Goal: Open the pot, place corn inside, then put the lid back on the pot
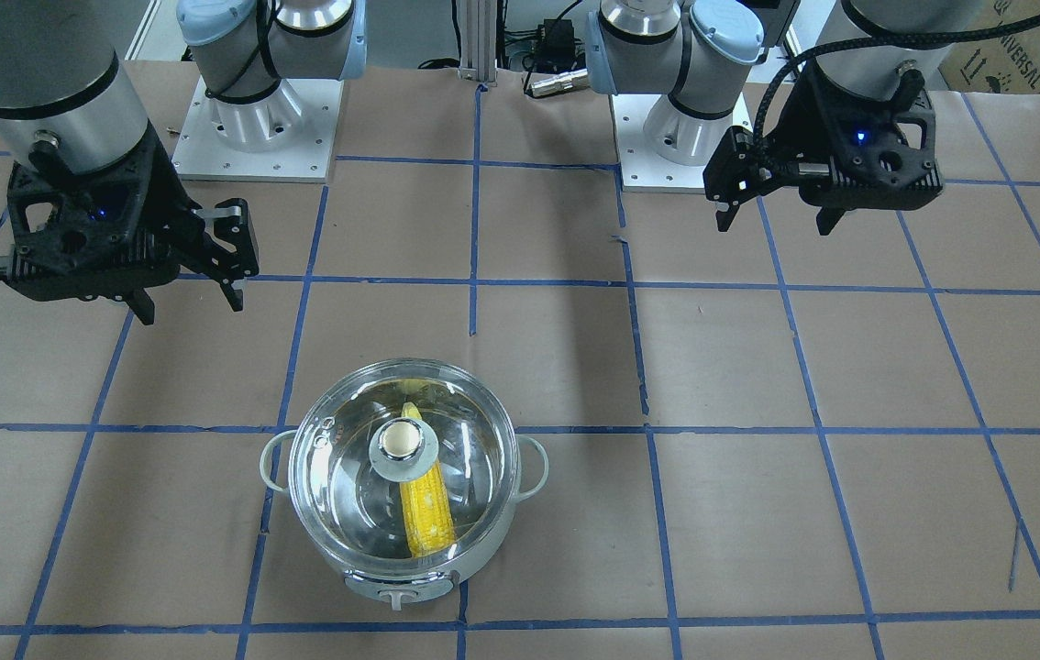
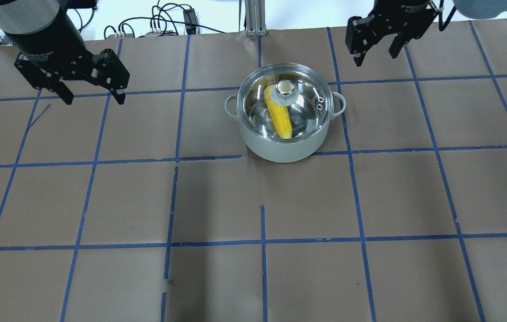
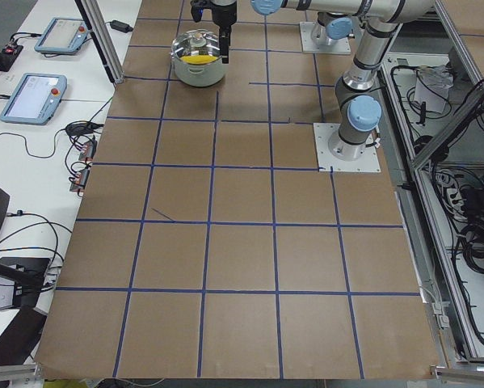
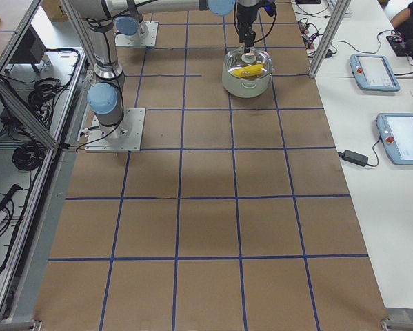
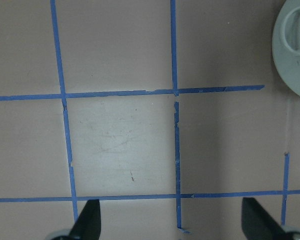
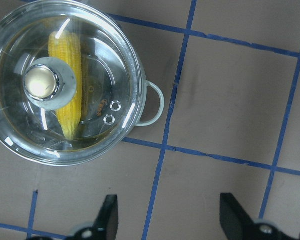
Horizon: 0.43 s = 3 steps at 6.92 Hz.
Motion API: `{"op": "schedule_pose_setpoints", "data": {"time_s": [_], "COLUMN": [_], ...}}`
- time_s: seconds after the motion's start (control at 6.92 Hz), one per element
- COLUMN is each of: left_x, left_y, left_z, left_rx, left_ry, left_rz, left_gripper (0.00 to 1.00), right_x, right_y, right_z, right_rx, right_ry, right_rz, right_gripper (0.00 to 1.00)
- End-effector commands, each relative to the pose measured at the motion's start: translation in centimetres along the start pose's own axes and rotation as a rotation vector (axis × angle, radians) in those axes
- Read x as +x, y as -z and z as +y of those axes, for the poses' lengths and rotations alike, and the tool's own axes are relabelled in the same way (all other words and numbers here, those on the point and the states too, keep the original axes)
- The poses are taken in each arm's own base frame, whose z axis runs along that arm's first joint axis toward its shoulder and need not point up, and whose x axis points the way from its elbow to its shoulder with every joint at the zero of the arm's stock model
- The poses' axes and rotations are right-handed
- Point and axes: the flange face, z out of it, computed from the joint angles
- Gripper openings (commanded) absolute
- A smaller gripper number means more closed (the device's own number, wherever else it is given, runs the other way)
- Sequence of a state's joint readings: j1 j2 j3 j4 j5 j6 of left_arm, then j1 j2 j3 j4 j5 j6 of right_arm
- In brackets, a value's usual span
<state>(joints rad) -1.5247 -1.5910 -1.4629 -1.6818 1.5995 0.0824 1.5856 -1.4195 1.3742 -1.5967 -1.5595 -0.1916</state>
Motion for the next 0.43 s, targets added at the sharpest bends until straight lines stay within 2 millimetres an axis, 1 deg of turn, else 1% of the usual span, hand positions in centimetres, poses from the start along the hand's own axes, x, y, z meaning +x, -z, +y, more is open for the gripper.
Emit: {"op": "schedule_pose_setpoints", "data": {"time_s": [0.0, 0.14, 0.29], "left_x": [0.0, 0.0, 0.0], "left_y": [0.0, 0.0, 0.0], "left_z": [0.0, 0.0, 0.0], "left_rx": [0.0, 0.0, 0.0], "left_ry": [0.0, -0.002, -0.002], "left_rz": [0.001, 0.0, 0.0], "left_gripper": [1.0, 1.0, 1.0], "right_x": [1.3, 1.6, 1.6], "right_y": [-0.8, -2.1, -2.6], "right_z": [4.1, 5.8, 6.8], "right_rx": [-0.016, -0.018, -0.027], "right_ry": [-0.019, -0.033, -0.037], "right_rz": [-0.014, -0.017, -0.017], "right_gripper": [0.77, 0.78, 0.79]}}
